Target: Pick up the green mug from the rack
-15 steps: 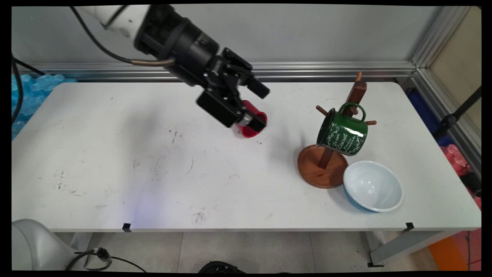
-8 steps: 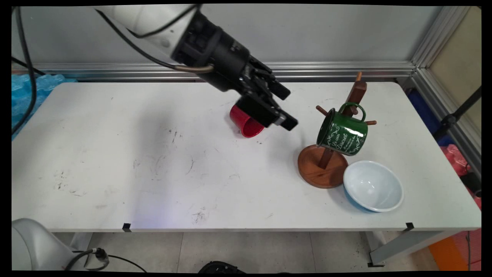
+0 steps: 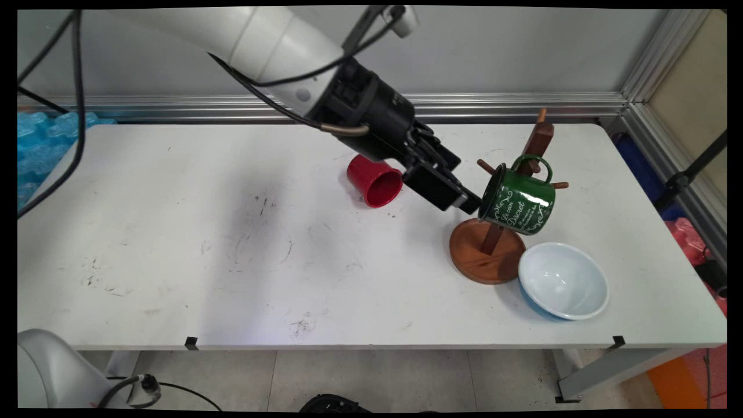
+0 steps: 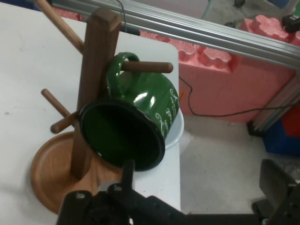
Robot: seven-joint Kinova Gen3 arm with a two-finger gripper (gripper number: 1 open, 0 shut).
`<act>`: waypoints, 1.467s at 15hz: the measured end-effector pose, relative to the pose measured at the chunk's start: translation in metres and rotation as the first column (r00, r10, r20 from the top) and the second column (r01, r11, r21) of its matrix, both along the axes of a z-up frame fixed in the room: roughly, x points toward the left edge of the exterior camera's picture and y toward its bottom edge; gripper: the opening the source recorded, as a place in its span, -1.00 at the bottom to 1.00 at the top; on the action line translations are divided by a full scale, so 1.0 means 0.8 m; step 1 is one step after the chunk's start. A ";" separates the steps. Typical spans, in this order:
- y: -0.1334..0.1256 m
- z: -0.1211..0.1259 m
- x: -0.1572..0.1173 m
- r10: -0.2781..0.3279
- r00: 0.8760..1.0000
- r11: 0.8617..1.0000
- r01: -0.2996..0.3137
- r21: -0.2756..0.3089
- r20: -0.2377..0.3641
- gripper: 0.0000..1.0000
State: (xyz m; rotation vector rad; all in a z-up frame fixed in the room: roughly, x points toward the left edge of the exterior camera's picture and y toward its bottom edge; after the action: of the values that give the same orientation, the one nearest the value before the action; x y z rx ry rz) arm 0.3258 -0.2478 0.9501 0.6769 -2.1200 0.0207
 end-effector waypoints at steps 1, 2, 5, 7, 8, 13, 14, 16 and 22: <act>-0.002 -0.004 -0.005 -0.001 1.000 1.000 0.001 0.003 -0.004 1.00; -0.003 -0.007 -0.009 -0.003 1.000 1.000 0.003 0.007 -0.008 1.00; -0.008 -0.018 -0.021 -0.009 1.000 1.000 0.009 0.018 -0.022 1.00; -0.012 -0.026 -0.029 -0.011 0.999 1.000 0.012 0.026 -0.031 1.00; -0.015 -0.029 -0.032 -0.010 0.999 0.999 0.011 0.030 -0.036 1.00; -0.025 -0.045 -0.046 0.005 0.998 0.999 -0.002 0.052 -0.058 1.00; -0.027 -0.048 -0.049 0.009 0.998 0.998 -0.005 0.057 -0.064 1.00; -0.030 -0.053 -0.053 0.018 0.997 0.997 -0.013 0.070 -0.076 1.00; -0.037 -0.066 -0.057 0.030 0.994 0.994 -0.018 0.105 -0.107 1.00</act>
State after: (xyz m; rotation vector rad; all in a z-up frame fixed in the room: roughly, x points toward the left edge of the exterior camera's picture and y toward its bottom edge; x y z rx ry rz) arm 0.2802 -0.2776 0.8971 0.7483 -2.0194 -0.1117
